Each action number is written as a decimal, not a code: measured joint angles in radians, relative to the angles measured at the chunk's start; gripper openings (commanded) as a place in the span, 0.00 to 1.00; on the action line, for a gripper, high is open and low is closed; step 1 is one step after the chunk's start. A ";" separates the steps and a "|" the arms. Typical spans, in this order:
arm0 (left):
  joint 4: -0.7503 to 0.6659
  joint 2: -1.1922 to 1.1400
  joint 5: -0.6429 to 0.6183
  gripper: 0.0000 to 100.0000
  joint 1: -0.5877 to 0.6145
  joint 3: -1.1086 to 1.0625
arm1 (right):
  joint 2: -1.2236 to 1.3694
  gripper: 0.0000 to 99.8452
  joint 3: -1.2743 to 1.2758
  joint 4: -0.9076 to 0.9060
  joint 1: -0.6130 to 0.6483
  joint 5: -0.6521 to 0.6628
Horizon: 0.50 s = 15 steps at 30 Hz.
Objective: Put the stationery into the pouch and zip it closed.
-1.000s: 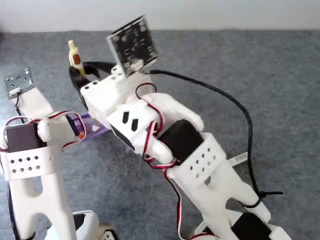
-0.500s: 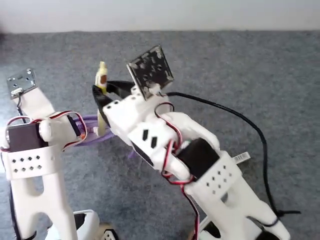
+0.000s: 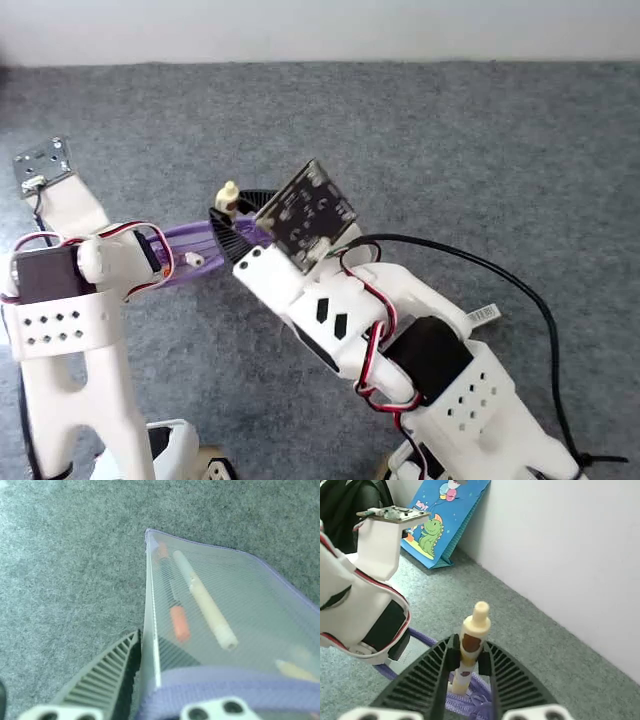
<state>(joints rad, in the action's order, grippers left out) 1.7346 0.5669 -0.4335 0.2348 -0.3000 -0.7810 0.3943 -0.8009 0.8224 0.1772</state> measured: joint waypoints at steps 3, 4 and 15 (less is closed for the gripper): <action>0.000 0.000 0.000 0.01 0.000 0.000 | -0.005 0.04 0.017 0.000 0.029 0.044; 0.000 0.000 0.000 0.01 0.000 0.000 | -0.006 0.08 0.028 0.000 0.040 0.058; 0.000 0.000 0.000 0.01 0.000 0.000 | -0.037 0.17 0.089 -0.094 0.046 0.071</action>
<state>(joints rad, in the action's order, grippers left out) 1.7346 0.5669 -0.4335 0.2348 -0.3000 -0.8178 0.4833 -0.8945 0.8684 0.2478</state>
